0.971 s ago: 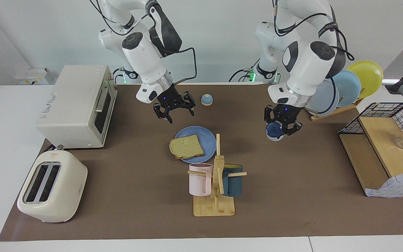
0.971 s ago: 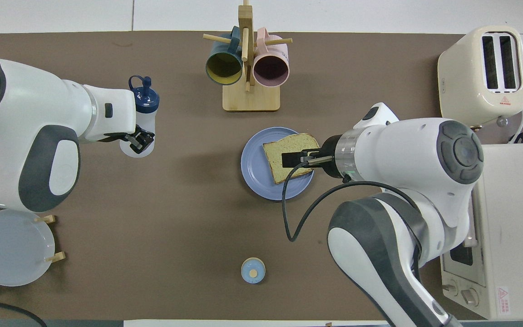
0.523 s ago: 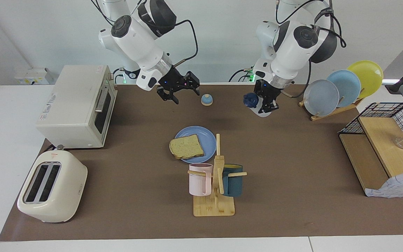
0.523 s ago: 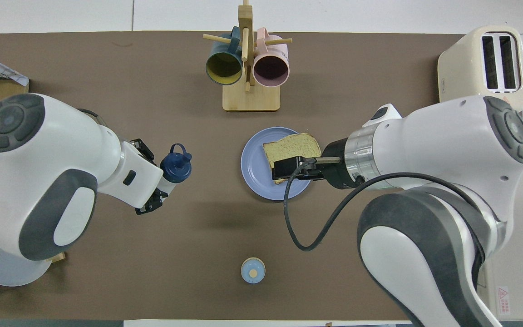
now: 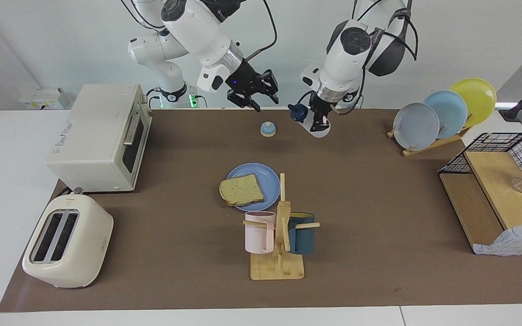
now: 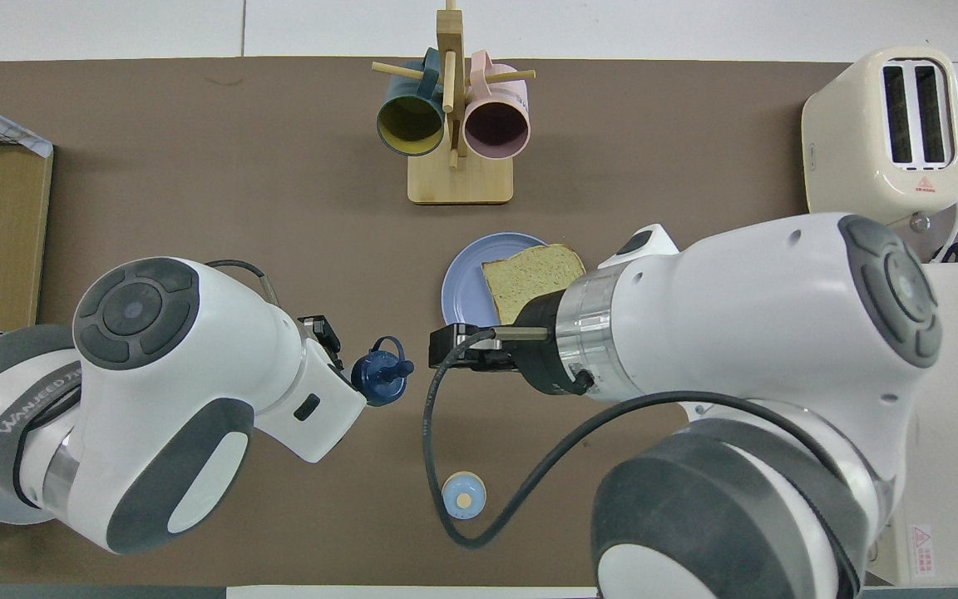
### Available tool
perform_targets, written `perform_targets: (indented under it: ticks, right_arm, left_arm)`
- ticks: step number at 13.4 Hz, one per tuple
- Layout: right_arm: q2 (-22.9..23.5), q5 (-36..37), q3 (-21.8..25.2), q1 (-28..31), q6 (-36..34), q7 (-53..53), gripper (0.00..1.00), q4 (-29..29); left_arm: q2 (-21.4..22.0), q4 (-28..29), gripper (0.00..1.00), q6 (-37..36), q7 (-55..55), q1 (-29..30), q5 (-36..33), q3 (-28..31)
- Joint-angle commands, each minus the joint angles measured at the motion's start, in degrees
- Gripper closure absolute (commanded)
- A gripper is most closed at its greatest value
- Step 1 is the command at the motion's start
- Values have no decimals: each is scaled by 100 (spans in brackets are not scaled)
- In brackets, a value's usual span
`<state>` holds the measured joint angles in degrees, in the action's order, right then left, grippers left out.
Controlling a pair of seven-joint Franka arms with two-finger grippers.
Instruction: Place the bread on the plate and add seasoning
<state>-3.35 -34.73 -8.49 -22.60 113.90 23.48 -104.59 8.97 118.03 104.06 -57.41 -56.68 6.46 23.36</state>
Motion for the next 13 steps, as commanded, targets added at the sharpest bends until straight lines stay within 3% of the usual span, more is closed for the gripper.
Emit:
perform_targets:
  ticks: [1, 4, 6, 13]
  right_arm:
    - [1, -17, -3, -156, 202, 192, 38, 0]
    - [-7, -8, -12, -315, 273, 227, 49, -18]
    - [-16, -8, -12, -393, 580, 271, 50, -114]
    - [28, 247, -12, -447, 880, 218, 59, -281]
  left_arm:
    - [219, 203, 100, 106, 177, -45, -136, -25]
    - [482, 579, 100, 534, 475, -45, -136, -129]
    - [596, 835, 100, 826, 669, -45, -136, -218]
    - [632, 827, 100, 818, 670, 17, -136, -227]
